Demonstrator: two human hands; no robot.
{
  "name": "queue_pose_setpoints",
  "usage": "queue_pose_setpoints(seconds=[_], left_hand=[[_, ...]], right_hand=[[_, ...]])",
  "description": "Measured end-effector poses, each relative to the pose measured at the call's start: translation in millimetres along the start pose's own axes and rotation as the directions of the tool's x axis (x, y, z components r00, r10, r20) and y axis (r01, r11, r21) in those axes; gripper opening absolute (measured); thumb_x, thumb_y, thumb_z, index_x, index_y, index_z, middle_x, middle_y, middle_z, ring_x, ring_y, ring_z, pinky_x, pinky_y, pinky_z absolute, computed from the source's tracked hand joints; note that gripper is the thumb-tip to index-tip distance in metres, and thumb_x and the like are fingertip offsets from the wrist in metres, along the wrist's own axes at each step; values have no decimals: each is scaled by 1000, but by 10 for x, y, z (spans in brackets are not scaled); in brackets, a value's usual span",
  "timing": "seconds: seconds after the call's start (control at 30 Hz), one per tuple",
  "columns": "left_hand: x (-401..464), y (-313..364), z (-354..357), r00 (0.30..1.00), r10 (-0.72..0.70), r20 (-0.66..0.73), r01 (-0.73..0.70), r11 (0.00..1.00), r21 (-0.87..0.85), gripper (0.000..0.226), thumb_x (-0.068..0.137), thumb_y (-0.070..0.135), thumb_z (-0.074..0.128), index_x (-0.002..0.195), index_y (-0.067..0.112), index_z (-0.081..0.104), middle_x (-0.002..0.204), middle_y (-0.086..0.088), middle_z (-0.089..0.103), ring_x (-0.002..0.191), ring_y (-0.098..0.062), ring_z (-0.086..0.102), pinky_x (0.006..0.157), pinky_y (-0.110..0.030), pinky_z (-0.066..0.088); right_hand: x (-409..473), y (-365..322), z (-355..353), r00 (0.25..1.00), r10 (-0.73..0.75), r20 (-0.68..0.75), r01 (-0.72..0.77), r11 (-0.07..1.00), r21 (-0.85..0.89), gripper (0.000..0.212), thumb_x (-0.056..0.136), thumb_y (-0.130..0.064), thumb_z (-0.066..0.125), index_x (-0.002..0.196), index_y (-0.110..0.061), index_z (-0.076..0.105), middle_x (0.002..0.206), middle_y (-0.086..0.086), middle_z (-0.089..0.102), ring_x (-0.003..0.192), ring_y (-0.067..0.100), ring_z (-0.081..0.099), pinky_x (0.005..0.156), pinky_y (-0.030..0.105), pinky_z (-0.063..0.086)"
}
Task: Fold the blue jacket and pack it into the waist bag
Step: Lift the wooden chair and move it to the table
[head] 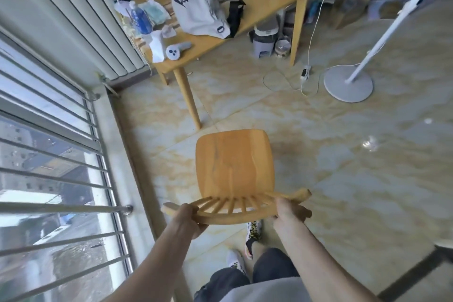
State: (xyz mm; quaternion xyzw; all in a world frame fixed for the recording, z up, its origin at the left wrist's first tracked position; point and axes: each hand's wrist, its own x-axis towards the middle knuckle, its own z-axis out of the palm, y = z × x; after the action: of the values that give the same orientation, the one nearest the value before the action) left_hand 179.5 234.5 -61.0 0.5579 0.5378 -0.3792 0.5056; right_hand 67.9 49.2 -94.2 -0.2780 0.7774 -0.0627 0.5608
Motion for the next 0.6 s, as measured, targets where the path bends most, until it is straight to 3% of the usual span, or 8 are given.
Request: queue_pose_setpoints(seconds=[0.07,0.17,0.2,0.3,0.37,0.47,0.6], left_hand=[[33,114,47,997,-32,-65,33,999,10,14,95,0,53,104,-4,63,67,-14,63,61,-29,60,73,-45,56],[-39,485,222,998,-18,-59,19,1000,11,5,93,-1,57,90,-5,58,77,-15,65,67,-27,59,73,-48,58],[-65,642,302,998,1,-69,0,1000,7,3,91,-2,59,92,-2,56,85,-16,64,71,-28,61,77,-51,59],[-211,1136,541,996,83,-13,-83,997,1,13,88,-3,58,97,2,51,95,-20,60,89,-35,68,86,-57,58],[-311,1477,706,990,136,30,-136,991,15,15,89,-2,59,100,1,49,94,-22,58,86,-41,66,87,-56,58],[-425,1942,904,986,153,70,-157,987,42,24,83,-3,64,101,2,50,102,-20,52,88,-43,61,84,-60,59],[-465,2503,1181,983,132,130,-136,990,29,32,81,-3,65,109,1,51,116,-21,49,107,-46,59,75,-61,59]], right_hand=[[69,-207,48,985,132,113,-136,990,30,37,84,9,61,119,0,52,106,22,67,72,35,64,78,56,59],[46,-604,220,968,137,209,-127,990,-62,26,87,10,53,111,1,57,105,21,67,75,34,64,63,47,57],[0,-761,309,966,120,229,-107,992,-68,25,87,9,52,111,1,57,104,22,66,77,33,63,65,45,56],[-166,-1305,637,931,84,354,-50,993,-104,21,86,4,55,106,-3,55,107,22,59,91,34,60,89,51,55],[-246,-1654,868,903,91,419,-27,987,-156,19,84,-2,58,102,-6,52,116,20,55,97,38,56,97,58,50],[-284,-2083,1179,857,132,497,-24,975,-219,13,82,-5,60,93,-7,54,127,21,51,106,44,52,100,68,43],[-272,-2588,1557,818,127,561,-41,986,-163,10,85,3,56,83,-5,50,123,24,54,114,42,54,94,65,49]])
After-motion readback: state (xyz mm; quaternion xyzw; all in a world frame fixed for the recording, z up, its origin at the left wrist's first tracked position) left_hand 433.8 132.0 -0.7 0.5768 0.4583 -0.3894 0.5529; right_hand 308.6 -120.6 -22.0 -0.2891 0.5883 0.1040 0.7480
